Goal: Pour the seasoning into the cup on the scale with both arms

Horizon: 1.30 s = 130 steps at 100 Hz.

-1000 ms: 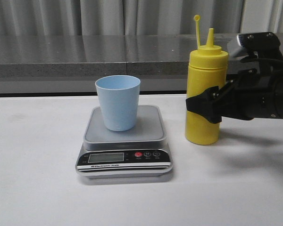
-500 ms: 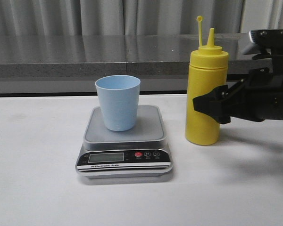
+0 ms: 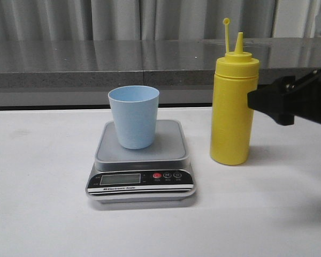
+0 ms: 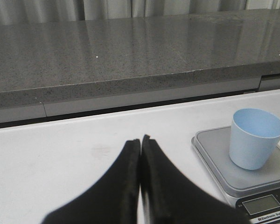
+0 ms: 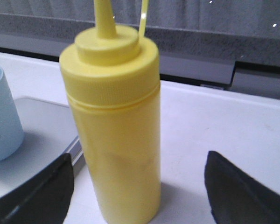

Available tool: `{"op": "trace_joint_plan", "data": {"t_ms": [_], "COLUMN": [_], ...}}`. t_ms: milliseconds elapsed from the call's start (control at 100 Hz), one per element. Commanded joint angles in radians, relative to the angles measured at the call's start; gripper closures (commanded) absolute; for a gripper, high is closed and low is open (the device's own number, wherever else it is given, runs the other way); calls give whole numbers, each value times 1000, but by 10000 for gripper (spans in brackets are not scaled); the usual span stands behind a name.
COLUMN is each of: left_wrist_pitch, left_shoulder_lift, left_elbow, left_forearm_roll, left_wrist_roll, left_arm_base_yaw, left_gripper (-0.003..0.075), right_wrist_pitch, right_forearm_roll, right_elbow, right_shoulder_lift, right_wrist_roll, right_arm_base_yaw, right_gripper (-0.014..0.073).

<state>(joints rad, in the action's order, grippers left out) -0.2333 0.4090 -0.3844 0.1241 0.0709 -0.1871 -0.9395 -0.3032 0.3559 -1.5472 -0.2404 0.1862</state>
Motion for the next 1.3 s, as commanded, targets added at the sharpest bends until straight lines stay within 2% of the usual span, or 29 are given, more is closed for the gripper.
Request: {"op": "trace_joint_plan", "data": {"t_ms": [0, 250, 450, 740, 910, 1050, 1290], "left_wrist_pitch": [83, 83, 83, 83, 83, 83, 83], "left_shoulder_lift": [5, 5, 5, 5, 5, 5, 5], "left_elbow": [-29, -29, -29, -29, -29, -29, -29], "left_forearm_roll": [2, 2, 2, 2, 2, 2, 2], "left_wrist_roll": [-9, -9, -9, -9, -9, -9, -9], "left_arm_base_yaw": [2, 2, 2, 2, 2, 2, 2], "left_gripper": [738, 738, 738, 738, 738, 738, 738], "right_wrist_pitch": [-9, 289, 464, 893, 1021, 1060, 1063], "right_forearm_roll": [28, 78, 83, 87, 87, 87, 87], "right_elbow": [0, 0, 0, 9, 9, 9, 9], "right_shoulder_lift": [110, 391, 616, 919, 1080, 1182, 1231], "right_wrist_roll": [16, 16, 16, 16, 16, 16, 16], "right_arm_base_yaw": [-5, -5, -5, -5, -5, -5, -5], "right_gripper": [16, 22, 22, 22, 46, 169, 550]}}
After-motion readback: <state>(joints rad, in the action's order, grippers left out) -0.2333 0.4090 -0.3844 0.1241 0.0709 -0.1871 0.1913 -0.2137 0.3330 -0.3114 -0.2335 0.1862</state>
